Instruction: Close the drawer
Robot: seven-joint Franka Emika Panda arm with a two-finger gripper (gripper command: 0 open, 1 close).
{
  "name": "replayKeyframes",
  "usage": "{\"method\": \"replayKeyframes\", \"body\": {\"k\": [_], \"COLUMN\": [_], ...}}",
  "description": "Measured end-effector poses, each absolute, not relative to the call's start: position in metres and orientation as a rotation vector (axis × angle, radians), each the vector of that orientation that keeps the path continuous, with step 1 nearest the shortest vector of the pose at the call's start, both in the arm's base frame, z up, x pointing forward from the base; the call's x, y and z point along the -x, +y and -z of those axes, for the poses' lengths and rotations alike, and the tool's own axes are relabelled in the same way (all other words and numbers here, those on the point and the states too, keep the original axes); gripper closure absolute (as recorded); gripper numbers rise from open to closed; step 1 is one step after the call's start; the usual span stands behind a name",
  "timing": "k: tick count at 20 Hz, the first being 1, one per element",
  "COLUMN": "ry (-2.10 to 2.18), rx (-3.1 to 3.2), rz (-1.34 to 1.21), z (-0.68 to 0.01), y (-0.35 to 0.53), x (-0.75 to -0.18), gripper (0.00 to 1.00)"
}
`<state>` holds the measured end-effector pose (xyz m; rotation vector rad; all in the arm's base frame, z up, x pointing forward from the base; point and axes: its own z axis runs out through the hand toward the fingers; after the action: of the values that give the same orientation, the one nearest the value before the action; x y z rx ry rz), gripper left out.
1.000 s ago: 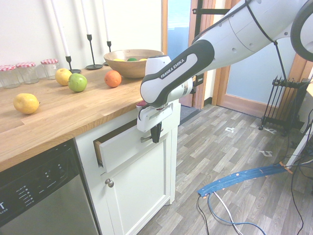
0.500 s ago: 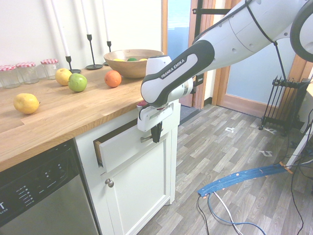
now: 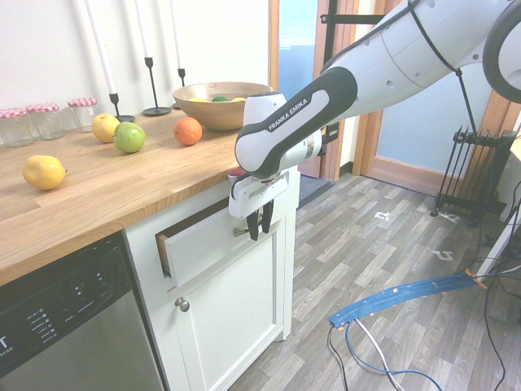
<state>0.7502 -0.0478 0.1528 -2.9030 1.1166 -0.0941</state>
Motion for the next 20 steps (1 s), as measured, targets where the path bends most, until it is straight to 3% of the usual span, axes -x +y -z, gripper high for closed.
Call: {"method": "replayKeyframes", "body": {"k": [9,20], "ry": [1.125,1.108], "rx": [2.878,2.880], "rz": [0.143,0.060], "z": [-0.156,-0.186], "y": [-0.050,-0.032], "x": [-0.719,-0.621], "gripper": [0.00,0.00]}}
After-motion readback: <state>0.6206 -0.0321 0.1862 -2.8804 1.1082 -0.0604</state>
